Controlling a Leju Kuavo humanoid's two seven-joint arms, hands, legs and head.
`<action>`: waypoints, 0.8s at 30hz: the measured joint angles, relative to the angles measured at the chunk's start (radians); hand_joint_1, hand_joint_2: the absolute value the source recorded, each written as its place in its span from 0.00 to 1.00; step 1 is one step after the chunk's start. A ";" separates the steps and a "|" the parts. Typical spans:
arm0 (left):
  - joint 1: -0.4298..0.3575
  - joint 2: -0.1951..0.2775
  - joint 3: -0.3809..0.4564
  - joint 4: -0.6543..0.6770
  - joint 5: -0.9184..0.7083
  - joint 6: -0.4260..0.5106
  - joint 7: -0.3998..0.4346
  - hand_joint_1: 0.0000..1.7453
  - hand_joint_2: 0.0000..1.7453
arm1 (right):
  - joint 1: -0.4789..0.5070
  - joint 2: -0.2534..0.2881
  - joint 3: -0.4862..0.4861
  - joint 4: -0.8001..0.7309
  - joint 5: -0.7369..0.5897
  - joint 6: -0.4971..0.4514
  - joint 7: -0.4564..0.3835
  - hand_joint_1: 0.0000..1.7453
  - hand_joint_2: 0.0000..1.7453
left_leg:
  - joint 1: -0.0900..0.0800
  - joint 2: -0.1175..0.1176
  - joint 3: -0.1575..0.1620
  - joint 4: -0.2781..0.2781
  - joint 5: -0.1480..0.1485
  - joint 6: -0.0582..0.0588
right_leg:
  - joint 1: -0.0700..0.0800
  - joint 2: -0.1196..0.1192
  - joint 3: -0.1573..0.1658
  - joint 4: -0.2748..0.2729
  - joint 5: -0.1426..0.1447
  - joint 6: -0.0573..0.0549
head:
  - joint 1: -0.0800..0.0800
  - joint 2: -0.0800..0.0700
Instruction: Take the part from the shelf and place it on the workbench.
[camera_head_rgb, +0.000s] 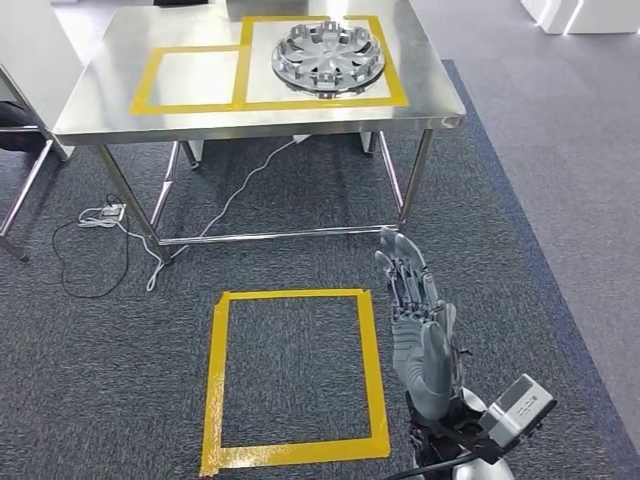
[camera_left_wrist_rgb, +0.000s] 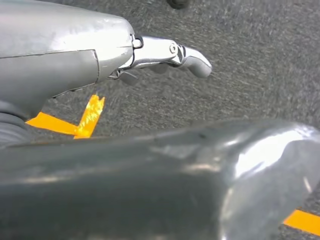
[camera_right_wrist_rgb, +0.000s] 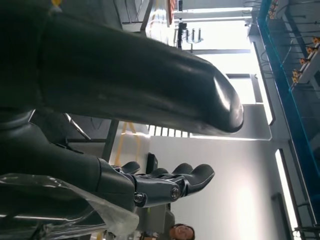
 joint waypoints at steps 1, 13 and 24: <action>0.000 -0.001 0.001 -0.001 0.000 0.000 0.000 0.00 0.00 | 0.001 0.000 0.000 0.000 0.000 0.000 0.000 0.00 0.00 | 0.001 0.002 -0.011 -0.001 0.012 0.009 | -0.001 0.002 -0.007 0.010 -0.018 0.005 | 0.000 0.000; -0.002 -0.006 0.005 -0.010 0.000 -0.009 0.002 0.00 0.00 | -0.010 0.000 0.001 -0.003 -0.003 -0.002 0.003 0.00 0.00 | -0.012 0.011 -0.179 0.002 0.172 0.012 | 0.008 0.011 0.252 -0.062 -0.174 -0.016 | 0.011 0.000; 0.005 -0.008 0.019 -0.024 -0.003 -0.021 0.005 0.00 0.00 | -0.009 0.000 0.002 0.000 -0.011 0.000 0.014 0.00 0.00 | 0.000 0.005 -0.155 0.255 0.043 -0.029 | 0.007 -0.004 0.093 -0.031 -0.073 -0.048 | 0.002 0.000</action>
